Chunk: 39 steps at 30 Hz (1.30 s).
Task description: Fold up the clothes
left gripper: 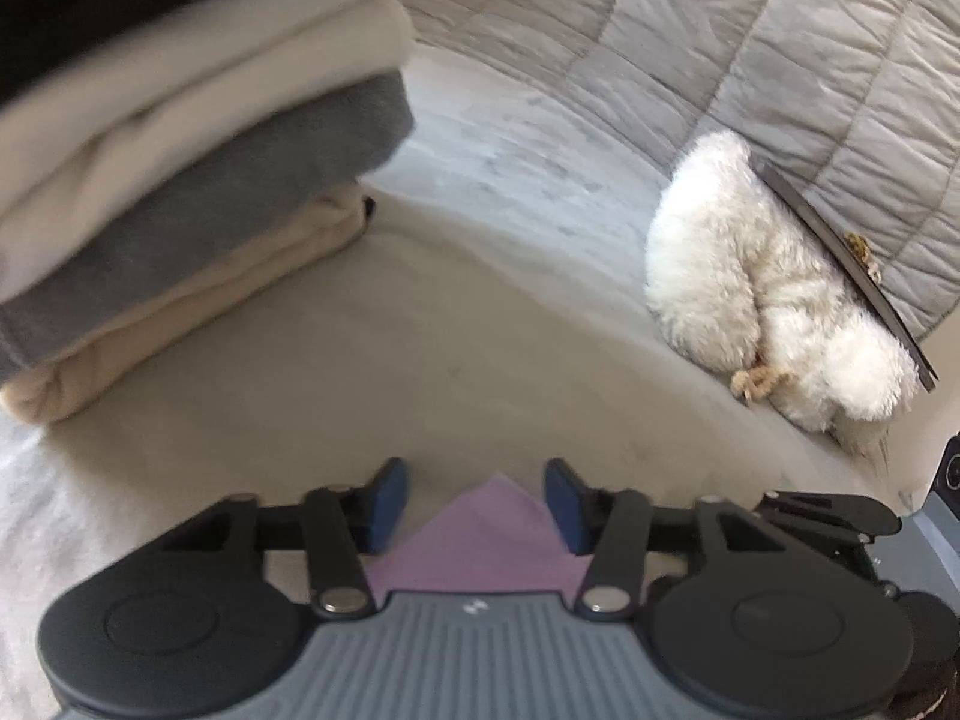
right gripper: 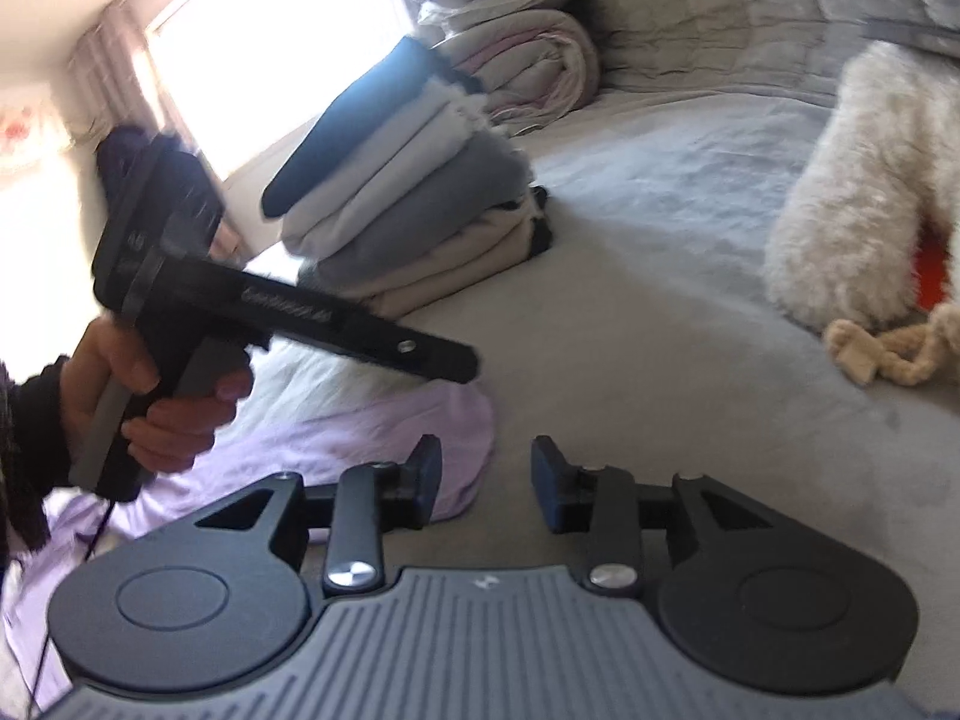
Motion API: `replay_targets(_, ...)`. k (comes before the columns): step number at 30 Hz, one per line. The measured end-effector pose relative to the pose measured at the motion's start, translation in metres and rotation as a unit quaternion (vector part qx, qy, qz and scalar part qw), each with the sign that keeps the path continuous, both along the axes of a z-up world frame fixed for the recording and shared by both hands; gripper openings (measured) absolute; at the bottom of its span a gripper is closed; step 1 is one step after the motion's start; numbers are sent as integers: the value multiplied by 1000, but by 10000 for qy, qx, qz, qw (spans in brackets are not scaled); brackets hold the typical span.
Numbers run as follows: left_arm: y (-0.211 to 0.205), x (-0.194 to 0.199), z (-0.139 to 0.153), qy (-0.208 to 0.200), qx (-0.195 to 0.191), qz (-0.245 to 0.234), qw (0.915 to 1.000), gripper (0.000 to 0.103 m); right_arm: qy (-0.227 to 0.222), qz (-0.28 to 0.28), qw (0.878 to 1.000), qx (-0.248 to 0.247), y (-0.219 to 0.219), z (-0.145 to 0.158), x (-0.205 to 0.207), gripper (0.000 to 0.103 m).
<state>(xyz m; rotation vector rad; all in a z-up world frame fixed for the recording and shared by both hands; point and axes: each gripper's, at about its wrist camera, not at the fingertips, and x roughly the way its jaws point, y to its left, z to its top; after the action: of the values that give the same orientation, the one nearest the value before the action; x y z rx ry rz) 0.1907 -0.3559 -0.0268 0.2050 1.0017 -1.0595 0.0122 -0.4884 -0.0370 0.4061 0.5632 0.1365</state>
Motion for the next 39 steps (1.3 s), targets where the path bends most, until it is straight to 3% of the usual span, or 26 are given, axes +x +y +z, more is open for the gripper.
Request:
replay_targets(3,-1,-9,-5,-122,64,88,9999,5,49,175,9993,-317,10,-2,4,35)
replay_targets(4,1,-11,-6,-139,-2,200,9997,2,67,207,9991,-350,12,-2,5,18)
replay_targets(5,3,-14,-7,-194,-86,353,9992,2,91,222,9992,-325,11,-3,7,7)
replay_targets(6,4,-17,-7,-309,-146,494,9982,2,114,238,9992,-300,11,-3,9,4)
replay_targets(16,-7,-20,23,-1188,-990,1624,9745,1,-278,-177,9980,-535,-5,33,26,3)
replay_targets(19,-15,-13,19,-1164,-1041,1808,9710,1,-192,-325,9978,-548,-11,32,34,3)
replay_targets(24,-27,-9,-12,-1166,-732,1923,9716,1,244,-414,9972,-577,-14,12,47,3)
replay_targets(29,-21,-12,-16,-992,-835,2015,9709,3,355,-402,9970,-561,-17,10,50,6)
replay_targets(30,-18,-13,-13,-945,-878,2006,9711,4,352,-415,9965,-634,-16,13,50,12)
replay_targets(33,-4,-21,-1,-1050,-927,1944,9709,20,361,-385,9952,-829,-13,22,50,17)
replay_targets(35,8,-24,6,-1069,-912,1996,9697,32,340,-354,9943,-944,-9,30,50,35)
replay_targets(36,16,-26,10,-1107,-878,2024,9690,33,323,-342,9939,-1001,-6,34,49,38)
replay_targets(39,41,-34,19,-1352,-765,2211,9628,45,292,-201,9942,-1019,3,44,50,39)
